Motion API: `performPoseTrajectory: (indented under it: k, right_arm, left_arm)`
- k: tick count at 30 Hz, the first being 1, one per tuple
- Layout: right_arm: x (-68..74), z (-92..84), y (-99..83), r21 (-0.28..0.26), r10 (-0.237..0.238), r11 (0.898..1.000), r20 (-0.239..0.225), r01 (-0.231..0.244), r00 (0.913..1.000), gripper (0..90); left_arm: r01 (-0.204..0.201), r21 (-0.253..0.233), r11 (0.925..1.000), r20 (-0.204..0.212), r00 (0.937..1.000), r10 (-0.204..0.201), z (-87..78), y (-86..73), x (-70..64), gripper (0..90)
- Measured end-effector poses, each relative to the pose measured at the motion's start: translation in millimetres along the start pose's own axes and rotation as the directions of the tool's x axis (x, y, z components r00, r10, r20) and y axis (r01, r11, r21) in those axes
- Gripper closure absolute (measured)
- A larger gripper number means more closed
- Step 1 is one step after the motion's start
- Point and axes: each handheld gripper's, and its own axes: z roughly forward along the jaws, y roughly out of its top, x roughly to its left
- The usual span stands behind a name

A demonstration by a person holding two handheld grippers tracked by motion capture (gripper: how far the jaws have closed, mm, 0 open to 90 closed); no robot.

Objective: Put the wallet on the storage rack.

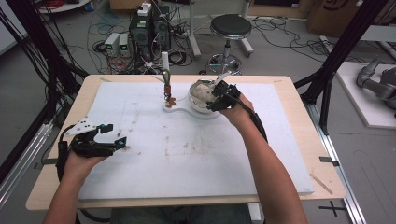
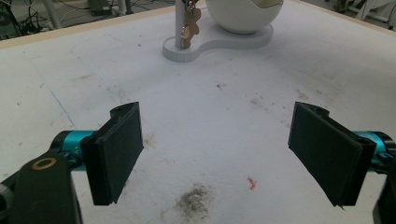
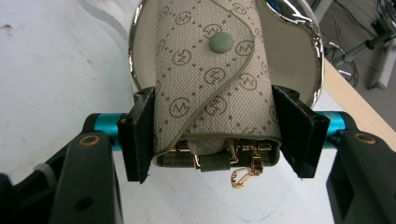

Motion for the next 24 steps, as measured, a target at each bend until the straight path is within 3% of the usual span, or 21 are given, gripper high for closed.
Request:
performPoseTrajectory:
  k: [4, 6, 15, 20, 24]
  right_arm:
    - [-0.5, 7.5, 7.3, 0.026, -0.026, 0.999, 0.015, 0.026, 0.9995, 36.7]
    - [-0.9, 9.8, 10.2, 0.012, -0.020, 1.000, 0.021, 0.020, 0.9996, 36.7]
    - [1.3, 20.4, 13.3, 0.046, -0.013, 0.999, 0.036, 0.012, 0.9993, 36.1]
    - [-0.3, 18.2, 13.6, 0.015, 0.033, 0.999, 0.042, -0.034, 0.9986, 32.9]
    - [-1.4, 9.5, 13.4, -0.022, 0.042, 0.999, 0.044, -0.041, 0.9981, 30.9]
  left_arm:
    - [-0.003, 0.003, 1.0000, 0.004, 1.0000, 0.003, -0.4, -0.8, -0.2, 18.2]
    - [-0.003, 0.003, 1.0000, 0.006, 1.0000, 0.003, -0.8, -0.7, -0.5, 18.2]
    - [-0.012, 0.011, 0.9999, 0.016, 0.9998, 0.012, -0.6, -1.0, -1.6, 18.7]
    - [-0.009, 0.010, 0.9999, 0.013, 0.9999, 0.009, -0.7, -1.3, -1.6, 18.7]
    - [-0.012, 0.016, 0.9998, 0.012, 0.9999, 0.012, 0.3, -2.0, -1.2, 18.7]
